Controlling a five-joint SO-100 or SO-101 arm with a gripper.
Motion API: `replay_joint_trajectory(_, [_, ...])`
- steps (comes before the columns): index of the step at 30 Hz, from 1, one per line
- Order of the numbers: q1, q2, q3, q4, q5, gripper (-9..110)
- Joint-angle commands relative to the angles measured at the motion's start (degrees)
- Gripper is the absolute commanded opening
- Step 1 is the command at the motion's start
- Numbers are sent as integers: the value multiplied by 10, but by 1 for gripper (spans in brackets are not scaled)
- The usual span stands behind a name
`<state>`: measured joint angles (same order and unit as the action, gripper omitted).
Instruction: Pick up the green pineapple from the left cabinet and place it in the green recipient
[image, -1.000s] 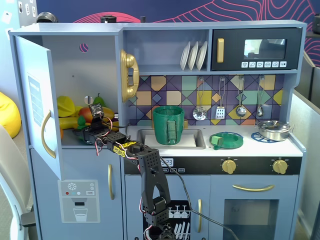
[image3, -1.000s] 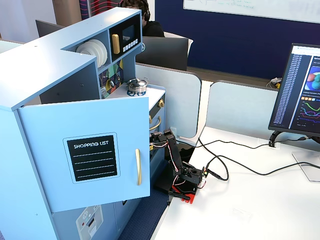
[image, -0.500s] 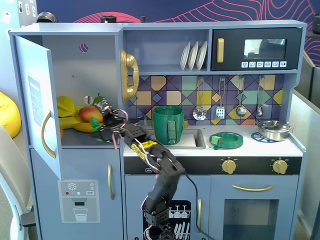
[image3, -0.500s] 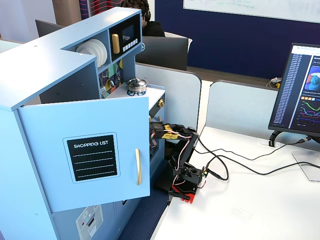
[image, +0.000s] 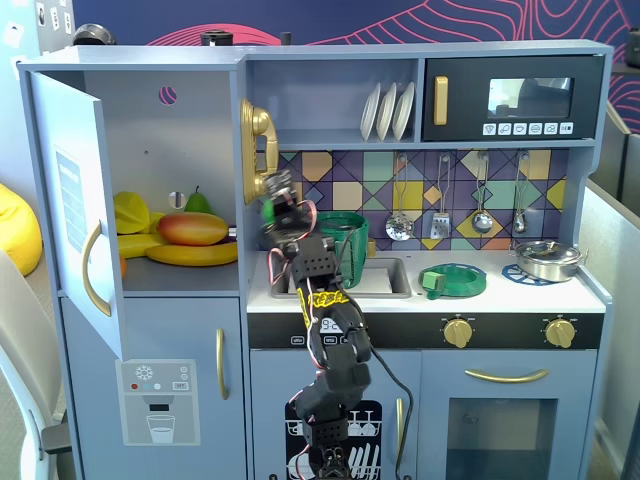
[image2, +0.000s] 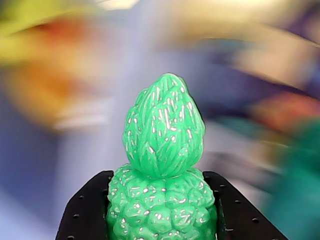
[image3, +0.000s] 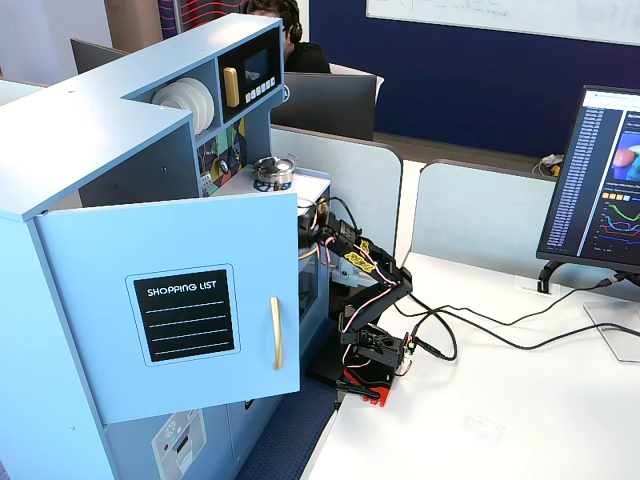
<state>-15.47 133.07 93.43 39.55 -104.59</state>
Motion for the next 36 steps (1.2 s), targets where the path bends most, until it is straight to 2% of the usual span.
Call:
replay_joint_trajectory(1, [85,-74,-90,-76,17,0])
replay_joint_trajectory(4, [120,-160,-136,-162,40,0])
replay_joint_trajectory(12, [185,-359,-308,-200,49,2])
replay_joint_trajectory(13, [189,-373,-318,-203,67,7])
replay_joint_trajectory(15, [200,-392,-332,-207,108,24])
replay_joint_trajectory(17, [201,-396,-335,-203,135,33])
replay_joint_trajectory(21, [201,-388,-312,-217,151,43])
replay_joint_trajectory(24, [201,-384,-307,-216,152,45])
replay_joint_trajectory(28, [191,-306,-223,-207,147,43])
replay_joint_trajectory(33, [181,-79,35,-205,138,41])
replay_joint_trajectory(36, [192,49,170,-156,144,41])
